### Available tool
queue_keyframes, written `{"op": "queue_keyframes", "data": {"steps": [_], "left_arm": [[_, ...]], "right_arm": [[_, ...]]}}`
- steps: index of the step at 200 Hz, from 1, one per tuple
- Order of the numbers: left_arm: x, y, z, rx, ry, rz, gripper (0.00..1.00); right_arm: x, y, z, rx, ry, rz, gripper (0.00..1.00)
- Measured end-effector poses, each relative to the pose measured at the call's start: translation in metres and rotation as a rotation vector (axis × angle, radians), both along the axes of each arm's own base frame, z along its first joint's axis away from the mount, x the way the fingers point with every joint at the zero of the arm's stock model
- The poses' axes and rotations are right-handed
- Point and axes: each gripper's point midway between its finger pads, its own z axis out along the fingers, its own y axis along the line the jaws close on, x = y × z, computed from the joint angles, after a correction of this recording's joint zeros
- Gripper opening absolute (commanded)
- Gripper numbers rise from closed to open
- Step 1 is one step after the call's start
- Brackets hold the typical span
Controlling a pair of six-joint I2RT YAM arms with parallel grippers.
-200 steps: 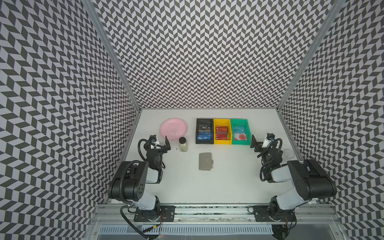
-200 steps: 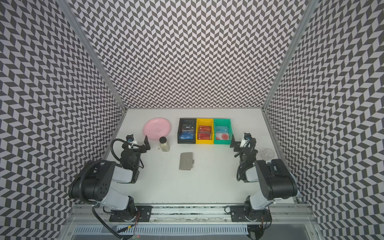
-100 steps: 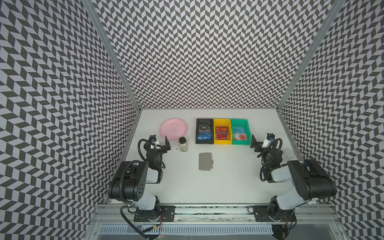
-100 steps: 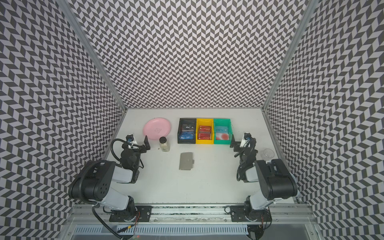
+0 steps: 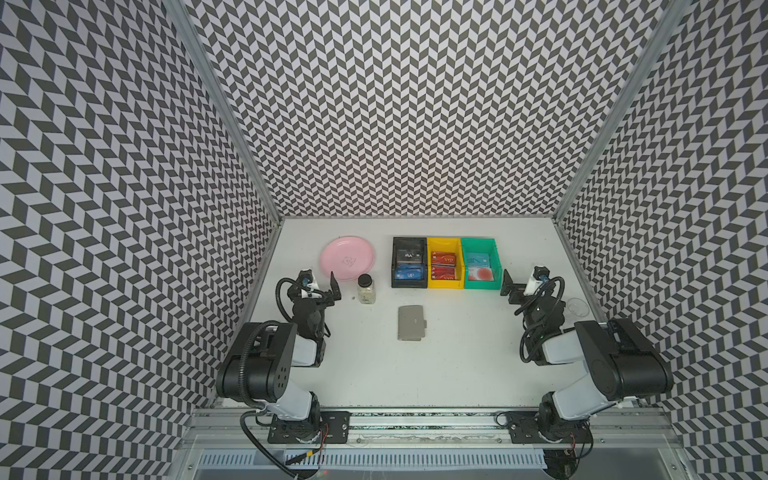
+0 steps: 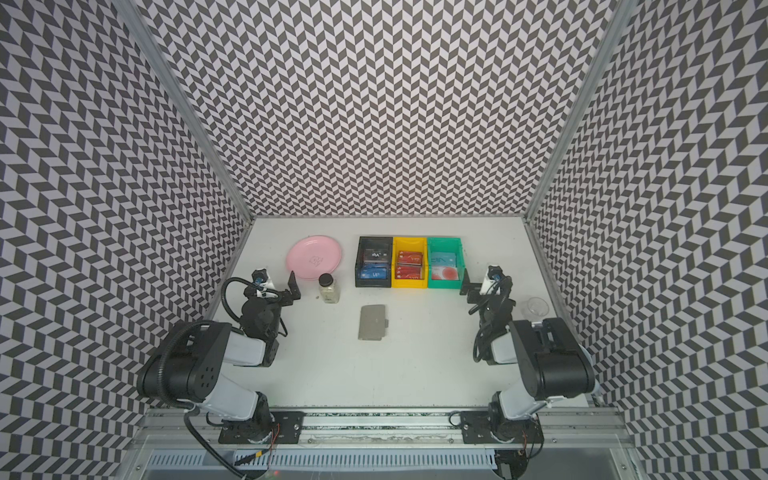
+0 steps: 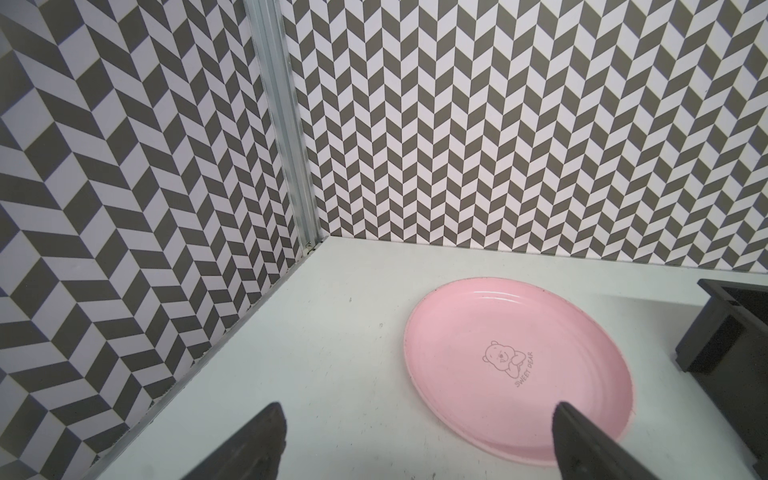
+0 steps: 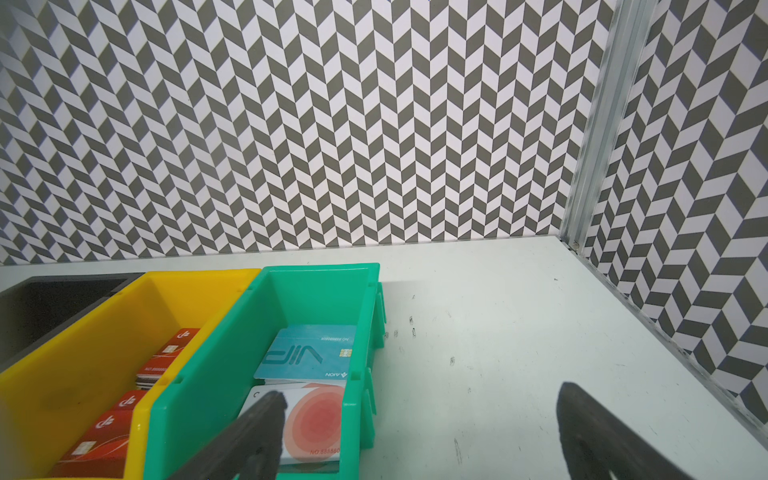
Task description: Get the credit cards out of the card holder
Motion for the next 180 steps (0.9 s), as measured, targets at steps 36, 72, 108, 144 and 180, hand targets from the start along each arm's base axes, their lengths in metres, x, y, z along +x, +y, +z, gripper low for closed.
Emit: {"op": "queue_keyframes", "data": {"steps": [36,72,108,144,180], "left_arm": [[0.000,0.000,0.000,0.000,0.000,0.000,1.00],[0.000,0.000,0.000,0.000,0.000,0.000,1.00],[-0.002,0.002,0.005,-0.003,-0.005,0.009,0.98],[-0.012,-0.004,0.047,-0.005,-0.087,-0.002,0.95],[-0.016,-0.034,0.098,-0.057,-0.132,-0.099,0.93]], "right_arm": [[0.000,0.000,0.002,-0.002,-0.008,0.001,0.96],[-0.009,0.002,-0.004,-0.010,0.000,0.005,0.94],[-0.008,0.013,0.016,-0.044,-0.013,0.015,0.93],[0.007,0.056,0.073,-0.072,-0.060,0.094,0.89],[0.013,0.118,0.100,-0.043,0.036,0.299,0.86]]}}
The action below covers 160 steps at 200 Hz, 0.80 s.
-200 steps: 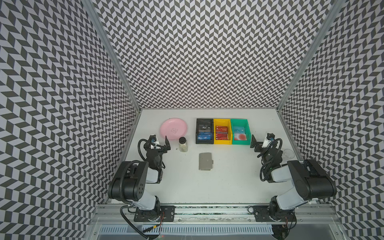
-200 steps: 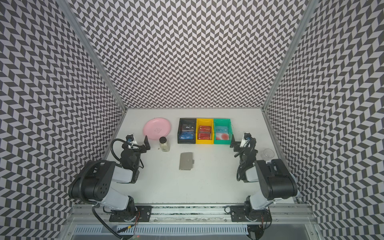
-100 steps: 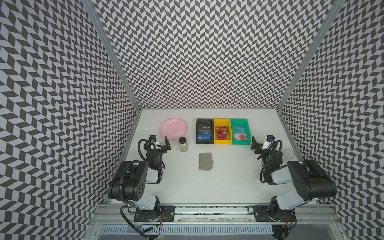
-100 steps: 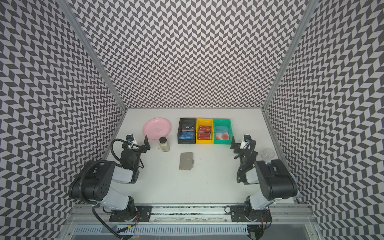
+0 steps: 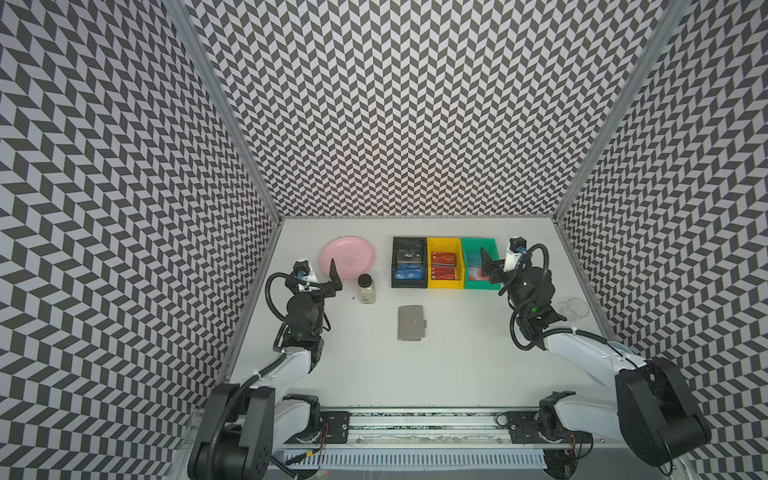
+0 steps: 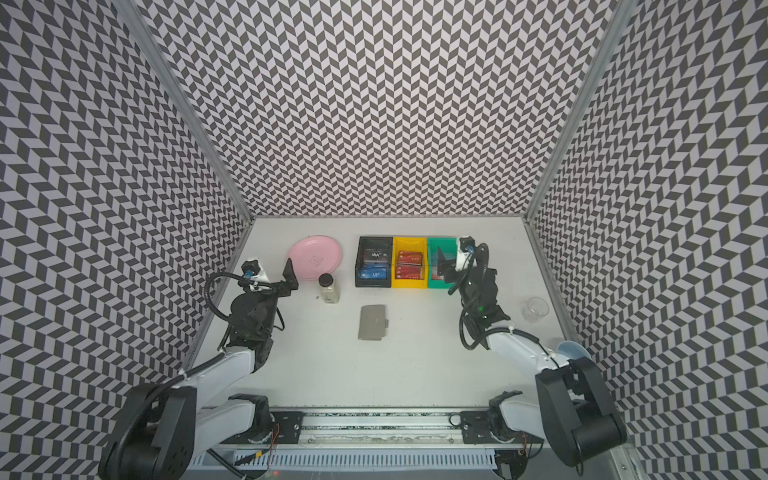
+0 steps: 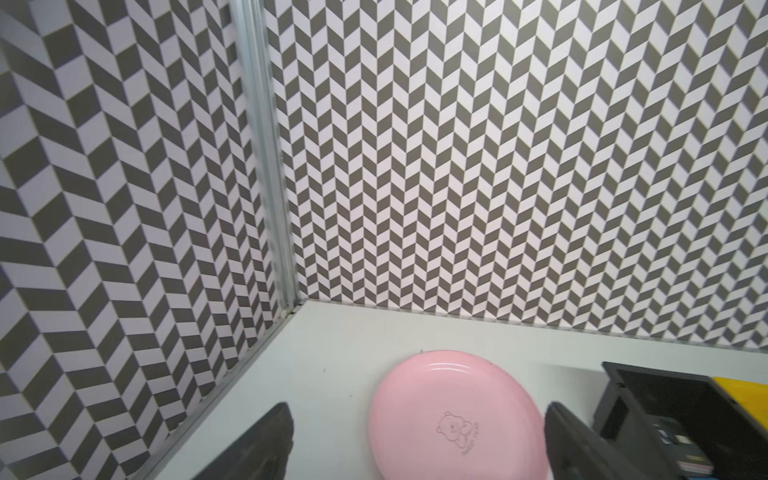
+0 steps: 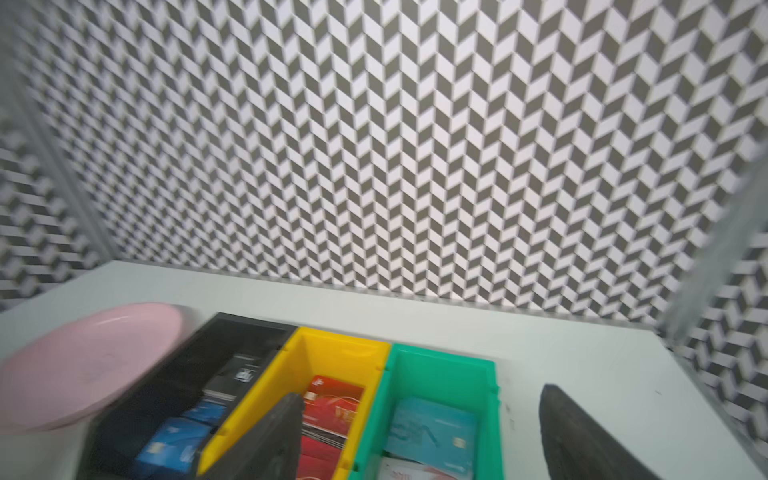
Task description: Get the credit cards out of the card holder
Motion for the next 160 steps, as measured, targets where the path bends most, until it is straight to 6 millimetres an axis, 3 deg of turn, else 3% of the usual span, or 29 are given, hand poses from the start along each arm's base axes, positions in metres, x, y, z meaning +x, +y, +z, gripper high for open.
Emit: {"op": "queue_keyframes", "data": {"steps": [14,27,50,77,107,160], "left_arm": [[-0.003,-0.019,0.012,-0.029,0.004,-0.060,0.91],[-0.006,-0.038,0.010,-0.061,0.041,-0.124,0.89],[-0.012,-0.064,-0.017,-0.137,0.173,-0.229,0.85],[-0.026,-0.086,-0.054,-0.215,0.339,-0.319,0.84],[-0.047,-0.113,-0.083,-0.289,0.482,-0.424,0.81],[-0.070,-0.139,-0.131,-0.380,0.734,-0.535,0.78]], "right_arm": [[-0.007,0.026,-0.007,0.020,0.082,0.109,0.83],[-0.020,0.049,-0.023,0.038,0.178,0.216,0.82],[-0.052,0.086,-0.055,0.076,0.359,0.385,0.79],[-0.084,0.117,-0.076,0.123,0.505,0.527,0.78],[-0.102,0.134,-0.101,0.154,0.637,0.602,0.75],[-0.109,0.146,-0.149,0.157,0.847,0.613,0.70]]}}
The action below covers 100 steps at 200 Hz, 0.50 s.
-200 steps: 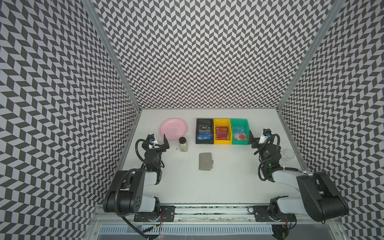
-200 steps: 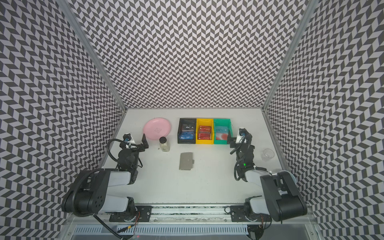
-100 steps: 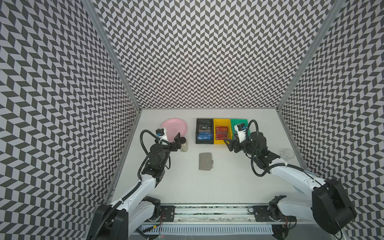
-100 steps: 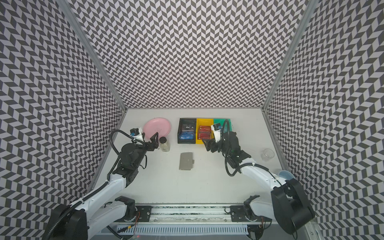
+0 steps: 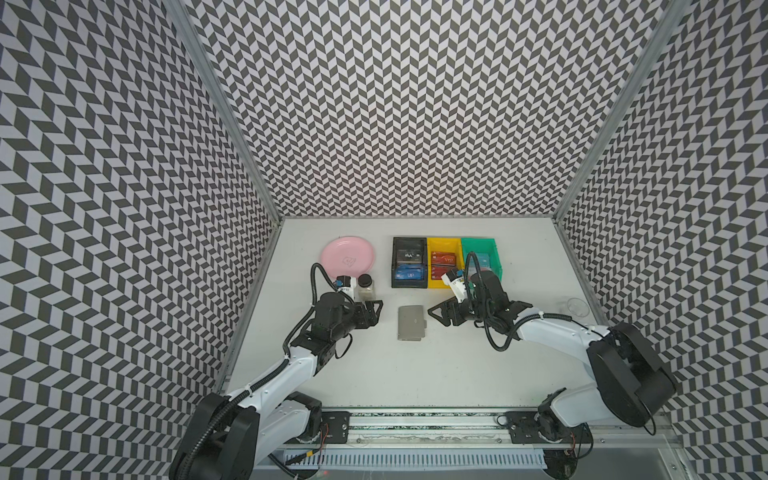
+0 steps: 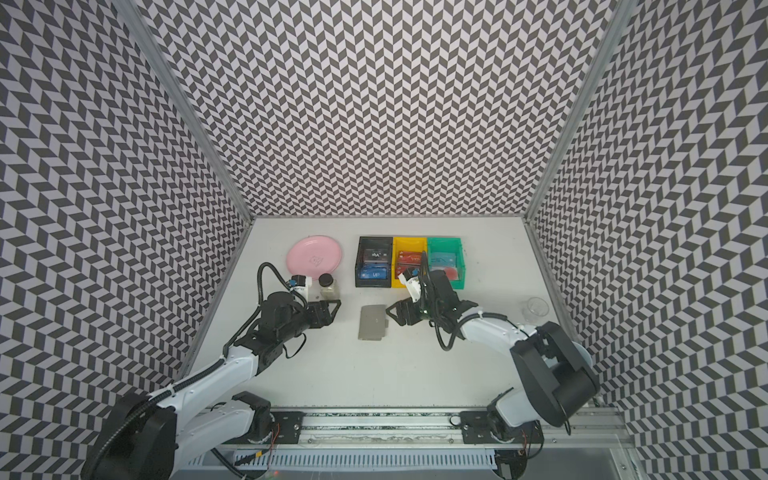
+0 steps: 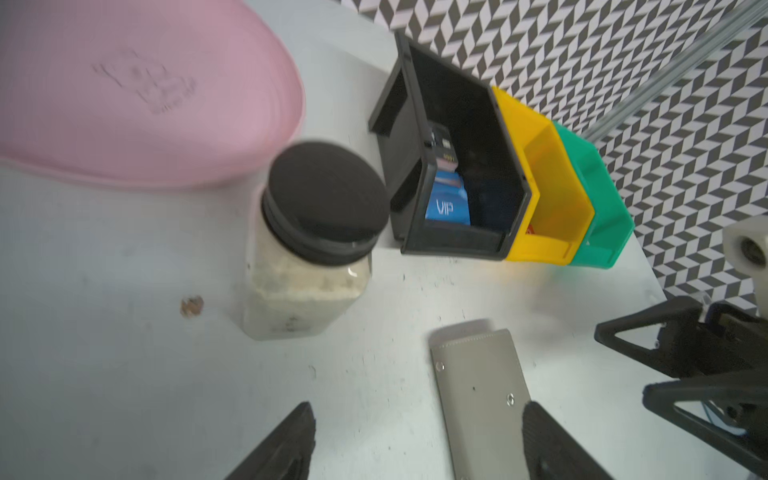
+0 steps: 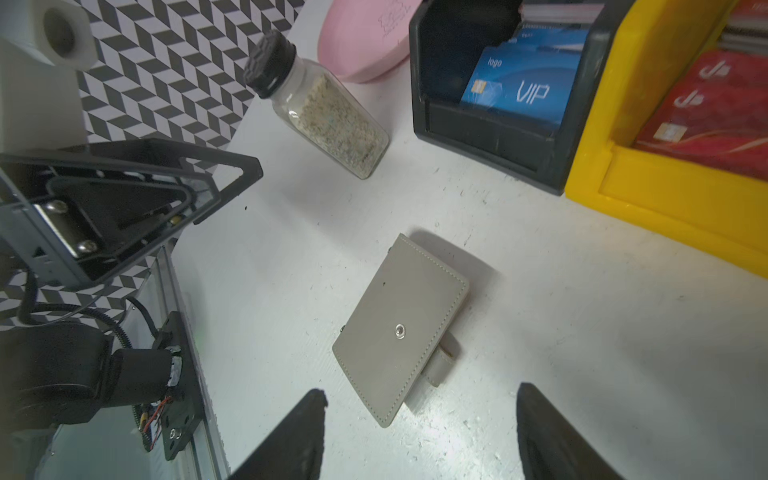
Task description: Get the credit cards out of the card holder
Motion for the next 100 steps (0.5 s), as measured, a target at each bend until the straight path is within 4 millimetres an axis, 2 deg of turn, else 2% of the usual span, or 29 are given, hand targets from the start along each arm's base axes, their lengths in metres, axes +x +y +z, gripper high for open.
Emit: {"op": "queue_keyframes", "data": {"steps": [16,62,100], "left_arm": [[-0.006,-0.006,-0.011,-0.019,0.062,-0.030,0.74],[-0.019,-0.027,-0.026,-0.096,0.167,-0.125,0.60],[-0.029,-0.043,-0.041,-0.123,0.234,-0.186,0.55]], "right_arm": [[-0.002,0.002,-0.007,-0.002,0.031,0.005,0.68],[-0.003,0.011,-0.018,0.011,0.095,0.029,0.60],[-0.003,0.016,-0.029,0.018,0.130,0.036,0.59]]}}
